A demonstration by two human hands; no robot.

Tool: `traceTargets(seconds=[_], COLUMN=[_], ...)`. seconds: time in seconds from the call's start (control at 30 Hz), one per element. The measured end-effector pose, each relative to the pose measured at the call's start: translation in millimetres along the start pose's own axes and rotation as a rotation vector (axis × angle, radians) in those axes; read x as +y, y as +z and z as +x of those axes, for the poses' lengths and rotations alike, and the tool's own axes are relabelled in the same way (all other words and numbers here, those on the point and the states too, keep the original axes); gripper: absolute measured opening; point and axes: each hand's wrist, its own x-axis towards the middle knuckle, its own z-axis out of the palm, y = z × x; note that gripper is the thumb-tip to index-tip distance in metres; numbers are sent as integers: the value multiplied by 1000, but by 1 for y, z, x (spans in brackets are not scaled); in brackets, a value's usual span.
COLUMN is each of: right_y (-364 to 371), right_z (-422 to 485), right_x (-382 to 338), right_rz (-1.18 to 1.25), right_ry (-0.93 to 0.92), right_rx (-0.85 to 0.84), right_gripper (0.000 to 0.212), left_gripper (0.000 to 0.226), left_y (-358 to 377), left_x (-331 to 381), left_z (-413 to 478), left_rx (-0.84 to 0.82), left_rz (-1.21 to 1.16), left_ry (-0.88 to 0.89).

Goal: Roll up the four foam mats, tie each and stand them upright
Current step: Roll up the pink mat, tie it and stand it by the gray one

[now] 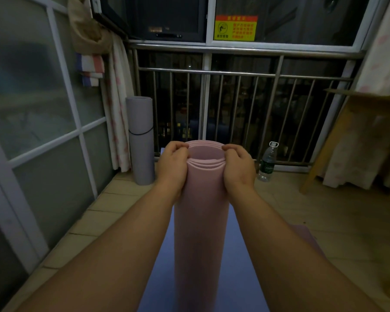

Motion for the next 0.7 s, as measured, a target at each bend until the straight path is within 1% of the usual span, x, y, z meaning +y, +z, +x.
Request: traceTargets(seconds=[0.07,0.17,0.23,0.27,0.33,0.4,0.47,0.53,0.6,0.7], right_y=[3,15,26,33,50,66,80,93,110,135], right_z=[-5,-14,-20,-21,-24,-28,-32,-32,-32,-38], right_x=[0,7,8,8,4,-5,-9,-3,11,29], right_rz=[20,-34,-89,-117,-167,-225,-261,-241,-276,-356], right_ry=[-31,-187,-279,-310,-369,-438,-445,-396,-380,-397], right_rx=[-59,-174,-268,-286,-265,-255,-324,-426,-496,-508], right_gripper=[27,33,23,22,36,50,52,45,39,46], left_gripper=[22,23,24,24,23,21,17,14,9,11], left_y=[-5,-22,-36,-43,-56,-70,-88,-108,-125,-144], left_x=[0,2,2,1,-3,-8,-20,-40,-59,-74], left_z=[0,2,8,10,15,17,20,21,20,22], left_rx=[21,78,111,112,119,129,125,126,125,119], left_rz=[-16,-74,-135,-167,-237,-359,-462,-506,-522,-539], left_ry=[7,-14,-46,-65,-115,-191,-272,-338,-386,-408])
